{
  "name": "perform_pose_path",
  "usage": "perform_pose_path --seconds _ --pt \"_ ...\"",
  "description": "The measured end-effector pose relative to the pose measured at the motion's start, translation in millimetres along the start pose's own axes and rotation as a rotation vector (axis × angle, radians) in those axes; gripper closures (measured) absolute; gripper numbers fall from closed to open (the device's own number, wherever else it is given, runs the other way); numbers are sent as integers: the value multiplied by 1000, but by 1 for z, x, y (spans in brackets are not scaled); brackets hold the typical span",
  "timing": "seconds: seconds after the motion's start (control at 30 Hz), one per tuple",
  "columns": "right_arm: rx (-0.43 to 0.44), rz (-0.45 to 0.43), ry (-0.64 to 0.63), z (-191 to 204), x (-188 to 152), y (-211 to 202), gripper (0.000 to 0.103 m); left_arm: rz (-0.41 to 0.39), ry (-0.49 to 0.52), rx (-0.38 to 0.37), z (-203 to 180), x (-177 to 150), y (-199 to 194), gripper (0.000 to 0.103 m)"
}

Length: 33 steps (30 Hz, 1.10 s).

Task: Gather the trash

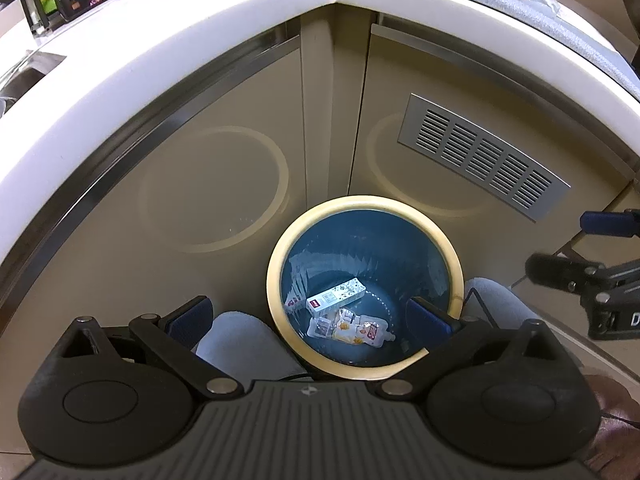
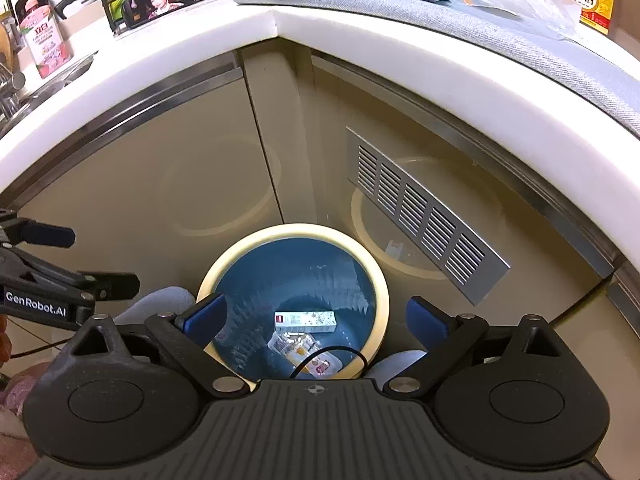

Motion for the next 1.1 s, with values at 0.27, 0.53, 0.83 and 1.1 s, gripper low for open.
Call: perform_pose_path --seconds 0.27,0.53,0.83,1.1 --pt "27 -35 17 -2 7 -6 6 5 -4 3 0 1 2 0" --pt "109 -122 39 -3 27 -31 4 13 -1 6 -1 1 5 0" --pt "103 -272 2 -8 56 -68 1 21 2 7 -1 1 8 0" --pt "53 -367 15 -26 85 -88 0 24 4 15 -1 0 9 0"
Point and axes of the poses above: each gripper's, at about its wrist camera, not at the fingertips, and y roughly the way its jaws point, z to its left, x to its top, the point moved 6 cm from there along y, roughly the way its jaws point, and after that the axes turned 13 degrees about z, right-handed, at the moved point
